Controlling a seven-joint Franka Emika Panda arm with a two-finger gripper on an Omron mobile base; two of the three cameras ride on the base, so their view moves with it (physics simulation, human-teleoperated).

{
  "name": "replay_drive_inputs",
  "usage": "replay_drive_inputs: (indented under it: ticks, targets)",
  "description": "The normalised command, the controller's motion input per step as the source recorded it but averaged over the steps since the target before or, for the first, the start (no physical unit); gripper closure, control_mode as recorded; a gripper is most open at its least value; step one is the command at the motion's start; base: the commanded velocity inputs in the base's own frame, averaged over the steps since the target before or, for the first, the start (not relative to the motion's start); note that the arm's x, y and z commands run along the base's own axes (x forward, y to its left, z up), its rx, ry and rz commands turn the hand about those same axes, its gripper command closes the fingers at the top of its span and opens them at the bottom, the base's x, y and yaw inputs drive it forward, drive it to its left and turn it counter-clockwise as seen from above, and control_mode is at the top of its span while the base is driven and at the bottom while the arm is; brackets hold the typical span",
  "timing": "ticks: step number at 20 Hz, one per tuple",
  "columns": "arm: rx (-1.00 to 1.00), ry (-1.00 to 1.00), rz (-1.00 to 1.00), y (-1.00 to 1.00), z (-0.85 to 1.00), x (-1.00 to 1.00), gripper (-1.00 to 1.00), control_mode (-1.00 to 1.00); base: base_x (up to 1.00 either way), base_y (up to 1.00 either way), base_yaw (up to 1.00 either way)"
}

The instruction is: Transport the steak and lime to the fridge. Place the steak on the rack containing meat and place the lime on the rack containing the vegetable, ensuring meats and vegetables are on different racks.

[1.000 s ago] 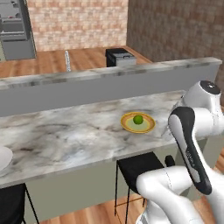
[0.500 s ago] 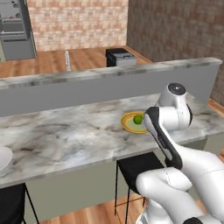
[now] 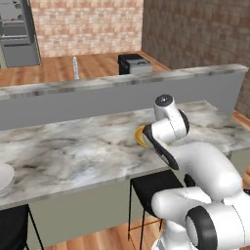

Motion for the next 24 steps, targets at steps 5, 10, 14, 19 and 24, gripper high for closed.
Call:
replay_drive_inputs:
  ticks: [5,10,14,19,24]
  targets:
    - [0.10,0.17,-0.18,-0.22,-0.16,0.47,-1.00,-1.00,0.00,0.00,0.00]
    - [0.03,0.10,-0.02,-0.16,-0.10,0.55,-1.00,-1.00,0.00,0.00,0.00]
    - [0.05,0.12,0.00,-0.14,-0.14,0.58,-1.00,-1.00,0.00,0.00,0.00]
    - [0.10,0.11,0.00,-0.06,-0.26,0.45,-1.00,-1.00,0.00,0.00,0.00]
    - [0.16,0.01,0.07,0.00,-0.29,0.12,-1.00,-1.00,0.00,0.00,0.00]
